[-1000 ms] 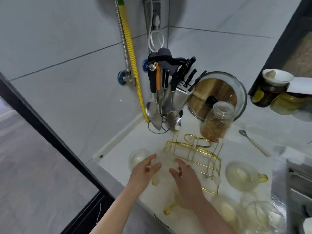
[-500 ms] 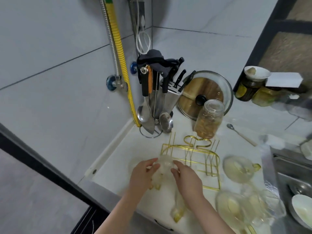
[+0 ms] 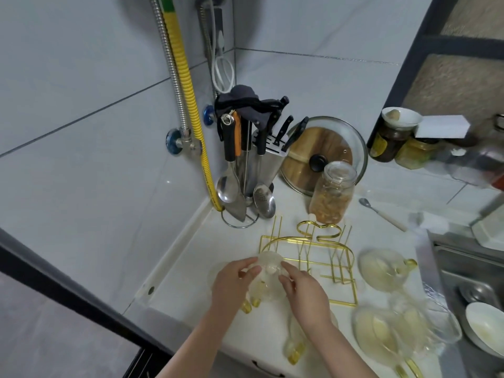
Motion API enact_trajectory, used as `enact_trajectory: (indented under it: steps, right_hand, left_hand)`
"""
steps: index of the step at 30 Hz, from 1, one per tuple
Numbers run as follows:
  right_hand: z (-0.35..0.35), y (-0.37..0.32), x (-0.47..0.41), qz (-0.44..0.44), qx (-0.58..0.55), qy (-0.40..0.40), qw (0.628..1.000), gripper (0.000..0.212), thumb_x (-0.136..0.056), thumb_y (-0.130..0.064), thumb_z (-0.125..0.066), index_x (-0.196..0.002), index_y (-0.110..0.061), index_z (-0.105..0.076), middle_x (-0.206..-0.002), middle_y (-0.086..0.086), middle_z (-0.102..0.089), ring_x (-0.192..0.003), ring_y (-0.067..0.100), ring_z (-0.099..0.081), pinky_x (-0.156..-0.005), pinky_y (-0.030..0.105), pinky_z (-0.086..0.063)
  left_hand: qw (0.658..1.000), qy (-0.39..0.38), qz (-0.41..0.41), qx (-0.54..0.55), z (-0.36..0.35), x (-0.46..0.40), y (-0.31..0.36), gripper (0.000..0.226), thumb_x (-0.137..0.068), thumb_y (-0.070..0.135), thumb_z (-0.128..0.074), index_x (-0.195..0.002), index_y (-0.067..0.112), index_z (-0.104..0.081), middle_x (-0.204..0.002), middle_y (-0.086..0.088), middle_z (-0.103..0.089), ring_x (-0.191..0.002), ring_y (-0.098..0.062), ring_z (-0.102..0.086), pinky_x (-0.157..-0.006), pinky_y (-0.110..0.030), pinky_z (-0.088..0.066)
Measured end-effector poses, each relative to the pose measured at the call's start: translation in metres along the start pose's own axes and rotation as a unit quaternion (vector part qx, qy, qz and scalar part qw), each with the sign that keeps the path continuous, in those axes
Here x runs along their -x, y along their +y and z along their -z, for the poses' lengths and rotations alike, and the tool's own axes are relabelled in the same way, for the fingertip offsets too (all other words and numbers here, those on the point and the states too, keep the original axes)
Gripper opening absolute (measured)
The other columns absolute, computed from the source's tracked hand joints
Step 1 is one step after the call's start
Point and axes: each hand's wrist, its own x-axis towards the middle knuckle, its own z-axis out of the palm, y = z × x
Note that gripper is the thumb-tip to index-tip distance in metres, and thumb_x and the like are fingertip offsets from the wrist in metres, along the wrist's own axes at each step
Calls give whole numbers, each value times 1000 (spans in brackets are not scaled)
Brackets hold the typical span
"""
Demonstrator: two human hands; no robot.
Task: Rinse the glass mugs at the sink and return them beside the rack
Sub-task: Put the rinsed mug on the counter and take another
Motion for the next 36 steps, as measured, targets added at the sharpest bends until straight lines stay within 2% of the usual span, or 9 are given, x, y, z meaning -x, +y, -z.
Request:
enact_trajectory:
  steps: [5,10,15,19,22,25,27,30,36]
  right_hand:
    - [2,-3,-1,-4,21,4,1000,41,-100,-40,-37,-140,-36,-40,-115,-1,-60,-111,17,-56,-77,32,-49]
    - [4,-5,7,23,80,10,996,47,-99,-39,-39,-145,-32,-33,-127,-6,-52,-119,15,-48,-78,30,-50]
    - [0,-7,14,78,73,52,993,38,-95,-31,-50,-133,-25,-52,-121,-4,-57,-112,17,-56,-71,31,-53]
    - [-9,-16,21,112,51,31,992,33,-96,-30,-49,-128,-24,-57,-120,-4,-59,-112,17,-57,-79,33,-53]
    - [-20,-25,25,137,53,5,989,34,-95,-30,-51,-128,-24,-58,-121,-2,-61,-110,20,-60,-79,34,-52]
    - [-31,-32,27,132,82,-51,987,37,-98,-32,-44,-133,-24,-51,-127,-2,-58,-115,21,-57,-84,35,-51]
    - [-38,-36,27,126,108,-83,983,38,-100,-33,-39,-135,-23,-46,-129,-2,-57,-116,21,-56,-85,33,-49]
    - [-52,-42,26,117,120,-105,980,38,-100,-29,-37,-136,-20,-43,-130,0,-57,-114,23,-56,-83,33,-48]
    - [-65,-45,29,76,86,-87,990,37,-99,-26,-40,-135,-25,-44,-128,-3,-58,-113,21,-57,-81,31,-47]
  left_hand:
    - [1000,-6,-7,-23,-1,-1,1,26,-86,39,-64,-111,35,-66,-96,11,-67,-85,-7,-63,-84,-40,-55]
    - [994,26,-62,-84,15,-1,6,28,-89,37,-61,-115,28,-65,-107,11,-66,-89,-8,-61,-88,-29,-50]
    - [993,46,-72,-83,42,-8,4,27,-89,30,-62,-115,24,-66,-111,8,-66,-92,-10,-60,-86,-22,-44]
    - [992,50,-72,-93,55,-10,-6,27,-90,27,-61,-116,22,-66,-116,5,-65,-98,-9,-55,-94,-25,-43]
    - [990,15,-85,-109,62,-12,-19,37,-86,35,-65,-121,24,-62,-125,5,-61,-114,-11,-54,-107,-35,-37]
    - [985,-62,-62,-148,64,-11,-31,75,-69,60,-65,-135,30,-47,-143,5,-44,-134,-16,-36,-115,-37,-25]
    - [982,-94,-42,-158,63,-10,-37,83,-71,55,-72,-142,32,-36,-151,3,-30,-141,-17,-24,-117,-35,-19]
    - [984,-113,-28,-138,62,-10,-45,83,-77,39,-74,-146,29,-28,-156,2,-21,-143,-16,-18,-117,-33,-14]
    - [990,-108,-17,-84,65,-10,-51,89,-76,30,-78,-147,23,-26,-149,-1,-30,-139,-16,-27,-114,-29,-22]
